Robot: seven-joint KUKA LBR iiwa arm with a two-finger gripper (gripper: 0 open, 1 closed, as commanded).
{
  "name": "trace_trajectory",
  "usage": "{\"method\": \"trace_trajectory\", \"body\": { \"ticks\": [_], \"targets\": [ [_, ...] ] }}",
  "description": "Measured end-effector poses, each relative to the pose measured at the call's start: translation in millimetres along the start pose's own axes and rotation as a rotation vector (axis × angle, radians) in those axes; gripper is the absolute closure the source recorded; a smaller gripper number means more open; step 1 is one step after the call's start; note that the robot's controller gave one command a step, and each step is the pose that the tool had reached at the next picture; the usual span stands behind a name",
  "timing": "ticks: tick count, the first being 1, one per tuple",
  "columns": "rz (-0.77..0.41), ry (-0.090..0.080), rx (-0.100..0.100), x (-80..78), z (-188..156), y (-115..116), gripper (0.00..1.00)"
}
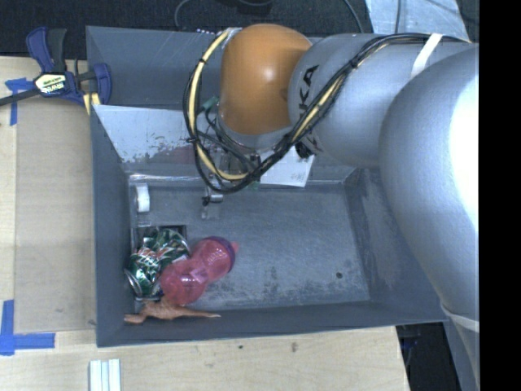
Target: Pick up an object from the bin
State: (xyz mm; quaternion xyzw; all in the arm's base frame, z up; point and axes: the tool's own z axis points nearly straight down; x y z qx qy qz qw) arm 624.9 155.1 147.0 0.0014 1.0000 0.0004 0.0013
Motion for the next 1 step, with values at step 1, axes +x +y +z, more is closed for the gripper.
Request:
{"method": "trace_trajectory", "body": {
  "ticks": [1],
  "targets": [
    [0.000, 0.000, 0.000, 0.0, 0.0, 0.0, 0.00]
  ]
}}
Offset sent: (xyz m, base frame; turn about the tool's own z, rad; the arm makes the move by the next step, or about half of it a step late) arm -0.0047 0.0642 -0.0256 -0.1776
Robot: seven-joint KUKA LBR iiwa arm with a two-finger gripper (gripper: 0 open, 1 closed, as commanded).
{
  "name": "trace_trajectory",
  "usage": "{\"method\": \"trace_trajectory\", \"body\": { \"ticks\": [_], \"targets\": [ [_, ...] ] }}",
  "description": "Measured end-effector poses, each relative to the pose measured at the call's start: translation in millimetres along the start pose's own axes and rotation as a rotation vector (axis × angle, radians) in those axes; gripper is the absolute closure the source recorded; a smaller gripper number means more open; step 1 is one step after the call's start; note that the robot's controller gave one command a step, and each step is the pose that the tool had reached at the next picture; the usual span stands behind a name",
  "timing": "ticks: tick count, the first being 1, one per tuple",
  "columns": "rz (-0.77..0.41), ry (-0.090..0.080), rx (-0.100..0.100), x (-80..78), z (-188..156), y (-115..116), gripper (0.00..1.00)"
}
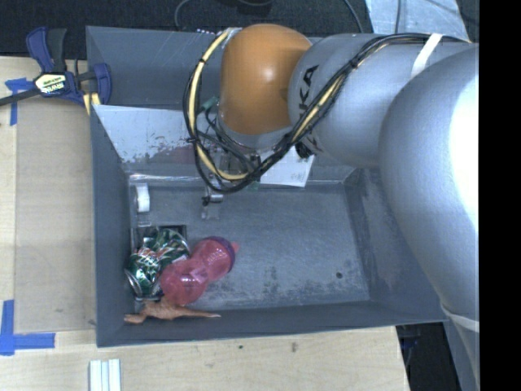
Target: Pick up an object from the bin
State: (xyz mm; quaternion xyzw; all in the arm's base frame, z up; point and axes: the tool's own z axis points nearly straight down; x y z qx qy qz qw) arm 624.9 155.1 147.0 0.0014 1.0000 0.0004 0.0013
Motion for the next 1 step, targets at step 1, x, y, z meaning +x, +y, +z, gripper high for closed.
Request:
{"method": "trace_trajectory", "body": {
  "ticks": [1],
  "targets": [
    [-0.061, -0.005, 0.002, -0.3, 7.6, 19.5, 0.00]
  ]
}}
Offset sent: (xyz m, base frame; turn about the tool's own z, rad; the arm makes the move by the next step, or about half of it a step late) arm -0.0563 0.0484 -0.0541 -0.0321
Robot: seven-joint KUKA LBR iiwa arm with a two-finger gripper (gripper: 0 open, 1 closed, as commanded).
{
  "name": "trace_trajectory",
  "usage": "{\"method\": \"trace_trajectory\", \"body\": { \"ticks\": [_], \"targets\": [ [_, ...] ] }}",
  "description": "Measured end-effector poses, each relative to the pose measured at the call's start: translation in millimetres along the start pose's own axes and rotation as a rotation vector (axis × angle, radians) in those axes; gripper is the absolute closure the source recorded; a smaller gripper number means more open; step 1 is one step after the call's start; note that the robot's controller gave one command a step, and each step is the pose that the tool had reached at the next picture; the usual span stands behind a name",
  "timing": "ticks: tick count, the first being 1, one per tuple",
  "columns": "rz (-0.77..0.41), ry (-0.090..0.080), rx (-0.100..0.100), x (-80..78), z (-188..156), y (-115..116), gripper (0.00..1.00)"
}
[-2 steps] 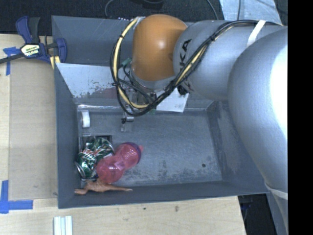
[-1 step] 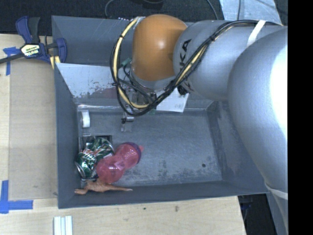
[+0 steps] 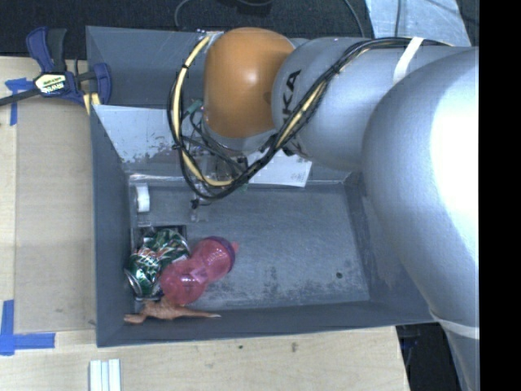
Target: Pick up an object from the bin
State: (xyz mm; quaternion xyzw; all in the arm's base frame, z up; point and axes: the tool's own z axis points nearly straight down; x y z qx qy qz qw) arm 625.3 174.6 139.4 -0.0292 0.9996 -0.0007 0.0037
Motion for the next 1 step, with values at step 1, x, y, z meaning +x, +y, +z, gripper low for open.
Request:
{"method": "trace_trajectory", "body": {
  "ticks": [1],
  "targets": [
    [0.006, -0.004, 0.000, 39.8, 34.1, 25.5, 0.00]
  ]
}}
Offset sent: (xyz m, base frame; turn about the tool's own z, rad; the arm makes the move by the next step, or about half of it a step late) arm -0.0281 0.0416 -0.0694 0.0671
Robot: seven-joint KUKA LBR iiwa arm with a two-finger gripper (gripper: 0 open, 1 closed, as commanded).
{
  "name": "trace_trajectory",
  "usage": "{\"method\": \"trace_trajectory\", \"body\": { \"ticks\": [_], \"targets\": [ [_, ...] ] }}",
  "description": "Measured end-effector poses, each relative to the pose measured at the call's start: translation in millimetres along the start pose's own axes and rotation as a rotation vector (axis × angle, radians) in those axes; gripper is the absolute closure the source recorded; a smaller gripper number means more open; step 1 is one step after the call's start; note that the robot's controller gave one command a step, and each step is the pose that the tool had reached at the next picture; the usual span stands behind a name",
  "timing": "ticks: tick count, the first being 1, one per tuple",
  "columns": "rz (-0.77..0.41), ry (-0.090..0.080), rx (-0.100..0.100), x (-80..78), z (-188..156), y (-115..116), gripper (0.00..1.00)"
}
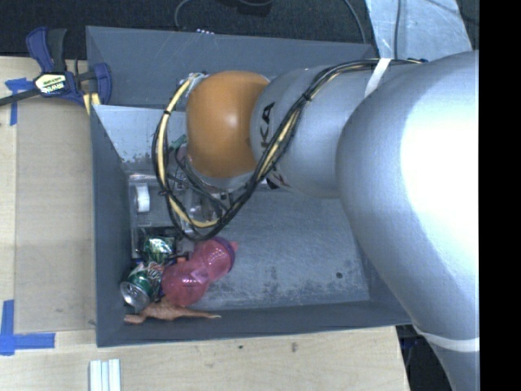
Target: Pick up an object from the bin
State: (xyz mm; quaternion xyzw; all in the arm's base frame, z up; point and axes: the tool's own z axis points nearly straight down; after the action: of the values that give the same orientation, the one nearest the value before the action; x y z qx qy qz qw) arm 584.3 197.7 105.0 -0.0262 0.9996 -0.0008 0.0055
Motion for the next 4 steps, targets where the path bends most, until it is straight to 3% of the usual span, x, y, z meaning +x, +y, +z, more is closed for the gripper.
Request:
{"method": "trace_trajectory", "body": {
  "ticks": [1, 2, 3, 4],
  "targets": [
    [0.042, 0.006, -0.002, 1.2, 22.6, 13.4, 0.00],
    [0.125, 0.003, -0.001, -9.5, 28.3, 13.9, 0.00],
    [0.002, 0.000, -0.003, 27.6, 32.8, 38.9, 1.00],
    [0.002, 0.000, -0.003, 27.6, 32.9, 38.9, 1.00]
  ]
}}
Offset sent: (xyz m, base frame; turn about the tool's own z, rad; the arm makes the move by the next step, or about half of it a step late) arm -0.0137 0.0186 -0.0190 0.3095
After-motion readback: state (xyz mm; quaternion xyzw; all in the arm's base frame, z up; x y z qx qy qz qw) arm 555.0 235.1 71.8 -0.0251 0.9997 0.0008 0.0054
